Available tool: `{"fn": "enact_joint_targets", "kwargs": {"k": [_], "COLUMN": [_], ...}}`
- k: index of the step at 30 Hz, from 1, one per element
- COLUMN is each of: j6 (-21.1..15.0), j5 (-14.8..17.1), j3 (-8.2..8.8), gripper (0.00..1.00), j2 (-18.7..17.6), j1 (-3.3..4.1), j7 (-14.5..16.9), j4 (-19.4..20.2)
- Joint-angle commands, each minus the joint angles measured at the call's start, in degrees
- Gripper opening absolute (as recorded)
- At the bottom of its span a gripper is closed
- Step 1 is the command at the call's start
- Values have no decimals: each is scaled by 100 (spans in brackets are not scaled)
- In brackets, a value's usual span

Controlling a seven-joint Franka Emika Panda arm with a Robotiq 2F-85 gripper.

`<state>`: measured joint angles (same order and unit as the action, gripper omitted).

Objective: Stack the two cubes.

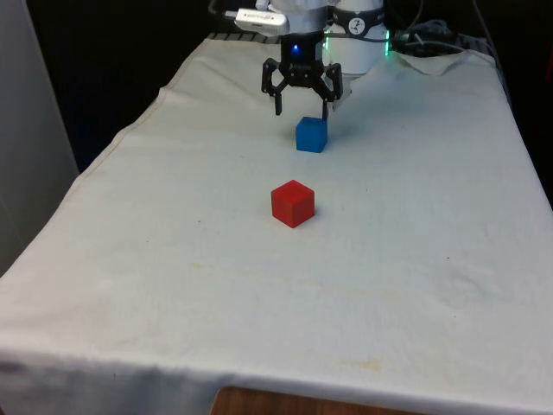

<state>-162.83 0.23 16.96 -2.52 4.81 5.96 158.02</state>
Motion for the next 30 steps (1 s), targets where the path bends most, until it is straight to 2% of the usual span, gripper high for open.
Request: {"fn": "enact_joint_targets", "kwargs": {"k": [1,2,3,9,10,11,12,18,19,20,21,26,27,28,30], "j6": [-52,-6,-57,-63,-40,-63,-52,-23,-40,-23,-23,-46,-40,-46,-52], "j5": [229,6,223,229,11,241,275,378,178,413,470,584,395,579,567], "j3": [-63,0,-63,-74,-11,-86,-103,-212,-155,-235,-281,-372,-315,-378,-384], "gripper": [100,100,100,100,100,100,100,100,100,100,100,100,100,100,100], "j2": [86,0,86,103,11,109,115,69,17,57,29,-97,-138,-120,-160], "j1": [11,0,11,29,6,29,34,52,17,52,46,34,23,29,23], "j7": [149,0,138,115,0,115,115,80,-6,80,80,92,-6,86,80], "j4": [57,0,57,57,0,57,46,11,-11,6,-6,-57,-69,-69,-92]}}
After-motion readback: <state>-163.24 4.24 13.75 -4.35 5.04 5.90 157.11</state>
